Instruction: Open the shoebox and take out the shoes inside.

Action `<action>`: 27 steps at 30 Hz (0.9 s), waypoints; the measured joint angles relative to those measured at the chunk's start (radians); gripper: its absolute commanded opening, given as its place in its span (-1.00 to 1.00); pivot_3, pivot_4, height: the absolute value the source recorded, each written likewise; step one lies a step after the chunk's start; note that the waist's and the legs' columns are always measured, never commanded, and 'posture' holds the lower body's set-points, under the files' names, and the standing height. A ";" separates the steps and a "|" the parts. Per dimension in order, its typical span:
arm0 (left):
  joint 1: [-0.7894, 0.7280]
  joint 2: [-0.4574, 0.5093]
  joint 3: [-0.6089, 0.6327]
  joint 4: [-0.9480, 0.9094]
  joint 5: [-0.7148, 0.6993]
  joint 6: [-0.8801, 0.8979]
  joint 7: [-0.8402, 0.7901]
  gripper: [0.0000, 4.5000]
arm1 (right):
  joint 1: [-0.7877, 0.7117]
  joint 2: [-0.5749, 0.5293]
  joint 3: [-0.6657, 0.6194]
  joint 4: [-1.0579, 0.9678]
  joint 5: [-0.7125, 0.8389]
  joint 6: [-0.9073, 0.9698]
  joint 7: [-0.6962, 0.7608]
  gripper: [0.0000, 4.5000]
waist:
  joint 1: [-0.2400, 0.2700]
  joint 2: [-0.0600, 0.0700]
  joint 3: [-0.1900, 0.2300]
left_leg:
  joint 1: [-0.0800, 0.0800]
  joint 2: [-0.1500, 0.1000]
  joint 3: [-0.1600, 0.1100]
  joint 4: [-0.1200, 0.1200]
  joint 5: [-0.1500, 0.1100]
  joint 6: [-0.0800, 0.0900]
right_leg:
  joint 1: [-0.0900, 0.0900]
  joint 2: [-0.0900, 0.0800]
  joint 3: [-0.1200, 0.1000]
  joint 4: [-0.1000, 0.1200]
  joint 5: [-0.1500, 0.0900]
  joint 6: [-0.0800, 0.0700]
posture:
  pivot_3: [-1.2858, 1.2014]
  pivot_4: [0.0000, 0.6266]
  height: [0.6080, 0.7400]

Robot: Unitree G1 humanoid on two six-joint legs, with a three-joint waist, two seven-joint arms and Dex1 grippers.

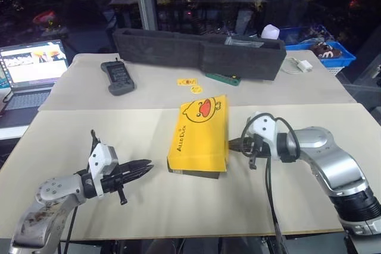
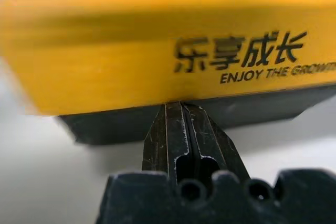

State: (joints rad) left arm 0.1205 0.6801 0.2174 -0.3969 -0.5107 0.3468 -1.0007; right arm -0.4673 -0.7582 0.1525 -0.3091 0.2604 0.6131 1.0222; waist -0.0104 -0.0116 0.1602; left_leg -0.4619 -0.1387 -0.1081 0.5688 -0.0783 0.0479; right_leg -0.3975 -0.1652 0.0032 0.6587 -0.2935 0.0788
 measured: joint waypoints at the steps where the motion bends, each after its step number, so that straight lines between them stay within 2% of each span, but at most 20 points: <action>1: 0.003 0.000 0.000 0.001 0.000 0.000 0.002 -0.73 | -0.015 0.007 0.000 0.001 0.003 0.011 0.001 -1.00 | 0.001 0.000 0.000 | -0.001 0.000 0.000 0.000 0.000 0.000 | -0.001 0.000 0.000 0.000 0.001 -0.001 | 0.03 -0.52 0.93; 7: 0.002 0.000 -0.004 0.000 0.000 -0.001 0.009 -0.73 | -0.127 0.071 0.054 0.016 0.006 0.027 -0.001 -1.00 | -0.006 0.000 0.000 | -0.001 0.000 0.000 0.000 0.000 0.000 | -0.003 0.001 0.000 0.003 0.000 0.002 | 0.03 -0.52 0.93; 12: 0.001 0.000 -0.010 0.000 0.000 -0.001 0.010 -0.73 | -0.293 0.166 0.127 0.051 -0.003 0.033 -0.002 -1.00 | -0.010 0.000 0.000 | -0.001 0.001 0.000 0.000 0.000 0.000 | -0.005 0.002 0.001 0.006 0.001 0.001 | 0.03 -0.52 0.93; 14: -0.004 0.001 -0.017 -0.002 -0.001 -0.002 0.009 -0.73 | -0.406 0.264 0.126 0.068 0.019 0.042 -0.035 -1.00 | -0.011 0.000 0.000 | -0.001 0.003 0.000 0.000 0.000 0.000 | -0.005 0.005 0.000 0.006 0.002 0.001 | 0.03 -0.52 0.93; 16: -0.012 0.001 -0.034 -0.004 -0.002 0.000 0.009 -0.73 | -0.499 0.408 0.064 0.100 0.078 0.067 -0.124 -1.00 | -0.008 0.000 0.000 | 0.000 0.004 0.000 -0.001 0.000 0.000 | -0.006 0.015 0.004 0.006 0.004 -0.001 | 0.03 -0.52 0.93; 20: 0.020 0.006 -0.032 -0.006 -0.004 0.001 0.008 -0.73 | -0.447 0.393 0.066 0.109 0.075 0.070 -0.148 -1.00 | 0.013 -0.003 -0.001 | 0.000 0.003 0.001 -0.001 0.001 -0.001 | -0.006 0.017 0.006 0.005 0.011 -0.002 | 0.03 -0.52 0.93; 27: 0.080 0.029 -0.016 -0.082 -0.026 0.009 0.009 -0.73 | -0.410 0.319 0.066 0.147 0.054 0.070 -0.152 -1.00 | 0.004 -0.002 0.000 | 0.001 0.006 0.004 -0.004 0.001 -0.001 | -0.009 0.017 0.008 0.006 0.009 -0.008 | 0.03 -0.52 0.93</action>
State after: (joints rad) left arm 0.2002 0.7090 0.2010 -0.4793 -0.5372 0.3560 -0.9921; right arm -0.8774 -0.4397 0.2189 -0.1619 0.3146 0.6834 0.8705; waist -0.0066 -0.0133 0.1598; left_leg -0.4606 -0.1322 -0.1036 0.5643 -0.0776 0.0466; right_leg -0.4066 -0.1478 0.0116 0.6643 -0.2844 0.0707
